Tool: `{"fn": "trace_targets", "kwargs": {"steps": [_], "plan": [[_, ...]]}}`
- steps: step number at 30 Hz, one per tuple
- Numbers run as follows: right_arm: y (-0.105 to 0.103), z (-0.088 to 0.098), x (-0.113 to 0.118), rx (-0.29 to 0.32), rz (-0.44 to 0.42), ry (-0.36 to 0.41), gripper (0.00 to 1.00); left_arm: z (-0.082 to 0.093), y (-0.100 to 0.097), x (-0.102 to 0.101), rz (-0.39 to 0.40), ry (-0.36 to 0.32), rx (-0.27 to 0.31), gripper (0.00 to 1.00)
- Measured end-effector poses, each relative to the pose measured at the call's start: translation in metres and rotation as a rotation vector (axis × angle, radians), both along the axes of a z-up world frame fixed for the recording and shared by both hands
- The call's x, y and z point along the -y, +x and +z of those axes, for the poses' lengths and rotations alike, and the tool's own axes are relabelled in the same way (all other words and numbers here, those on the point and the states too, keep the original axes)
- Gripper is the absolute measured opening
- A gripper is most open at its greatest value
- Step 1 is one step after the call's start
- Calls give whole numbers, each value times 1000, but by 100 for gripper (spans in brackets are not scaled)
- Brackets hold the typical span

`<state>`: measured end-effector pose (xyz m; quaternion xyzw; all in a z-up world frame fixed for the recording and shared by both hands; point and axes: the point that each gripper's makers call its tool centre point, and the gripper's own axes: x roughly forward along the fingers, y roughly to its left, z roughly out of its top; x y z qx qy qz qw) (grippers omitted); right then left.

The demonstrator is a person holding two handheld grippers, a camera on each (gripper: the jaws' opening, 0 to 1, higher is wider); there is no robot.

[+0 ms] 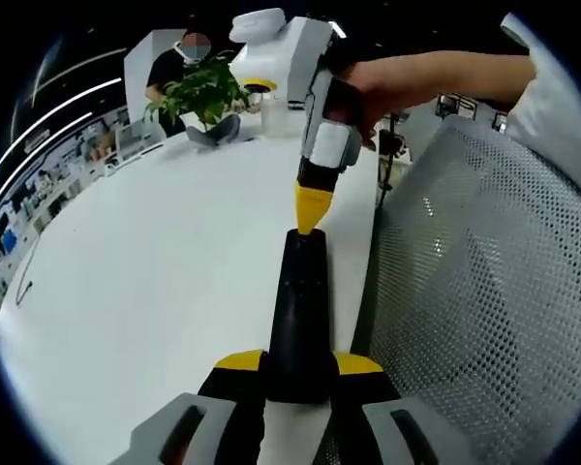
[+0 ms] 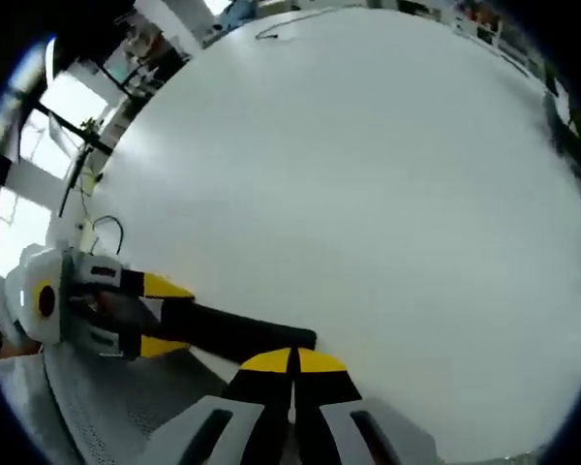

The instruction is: Press the specified remote control buttons in sequence, fully releasing each button before pressing the next.

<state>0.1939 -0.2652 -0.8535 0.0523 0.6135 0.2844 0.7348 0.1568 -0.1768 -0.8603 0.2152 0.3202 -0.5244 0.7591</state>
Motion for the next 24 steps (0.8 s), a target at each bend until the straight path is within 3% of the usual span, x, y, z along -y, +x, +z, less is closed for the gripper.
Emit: {"fn": "trace_targets", "kwargs": {"steps": [3, 8, 16, 24], "plan": [[0, 1, 2, -21, -88, 125, 0, 0, 0, 0, -2, 1, 1, 24], [0, 2, 3, -28, -196, 230, 0, 0, 0, 0, 1, -1, 0, 24], [-1, 3, 3, -77, -201, 234, 0, 0, 0, -1, 6, -6, 1, 25], [-3, 8, -5, -76, -166, 251, 0, 0, 0, 0, 5, -6, 4, 24]]}}
